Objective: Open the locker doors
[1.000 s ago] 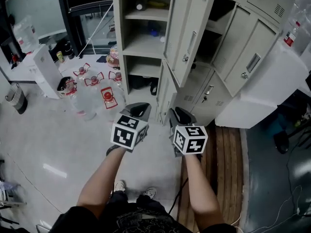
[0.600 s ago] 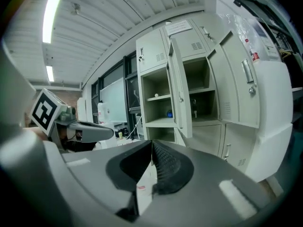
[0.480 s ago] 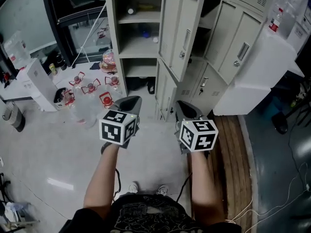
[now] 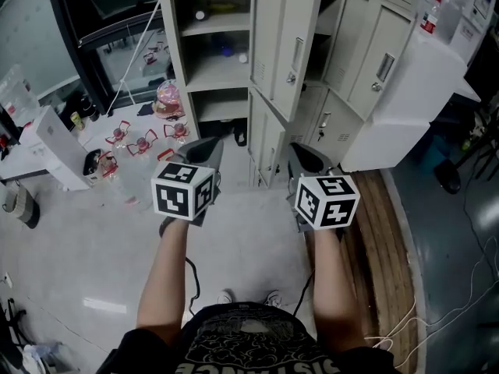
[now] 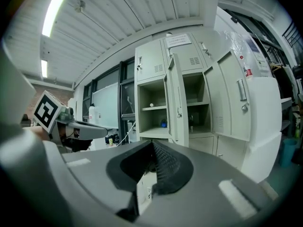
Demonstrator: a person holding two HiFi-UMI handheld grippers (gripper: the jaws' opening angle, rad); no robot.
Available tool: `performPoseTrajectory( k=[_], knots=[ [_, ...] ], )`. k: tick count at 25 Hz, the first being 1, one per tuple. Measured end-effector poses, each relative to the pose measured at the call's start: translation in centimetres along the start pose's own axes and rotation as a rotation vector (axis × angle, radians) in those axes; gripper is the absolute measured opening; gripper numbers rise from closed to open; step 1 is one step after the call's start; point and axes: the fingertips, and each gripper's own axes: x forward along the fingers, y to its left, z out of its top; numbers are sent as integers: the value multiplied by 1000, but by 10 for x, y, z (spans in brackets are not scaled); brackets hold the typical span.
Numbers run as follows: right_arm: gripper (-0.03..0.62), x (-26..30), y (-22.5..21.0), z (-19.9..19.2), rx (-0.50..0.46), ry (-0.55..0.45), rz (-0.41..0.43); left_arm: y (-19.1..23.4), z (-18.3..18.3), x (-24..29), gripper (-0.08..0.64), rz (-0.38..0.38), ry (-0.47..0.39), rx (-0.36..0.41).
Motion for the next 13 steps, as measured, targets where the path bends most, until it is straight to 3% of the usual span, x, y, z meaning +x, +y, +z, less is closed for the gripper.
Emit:
performPoseTrajectory(
  k=[13],
  knots=[
    [2,-8,-5,-1,-9,2,-37,-9,0,6,5,-40,0,15]
  ],
)
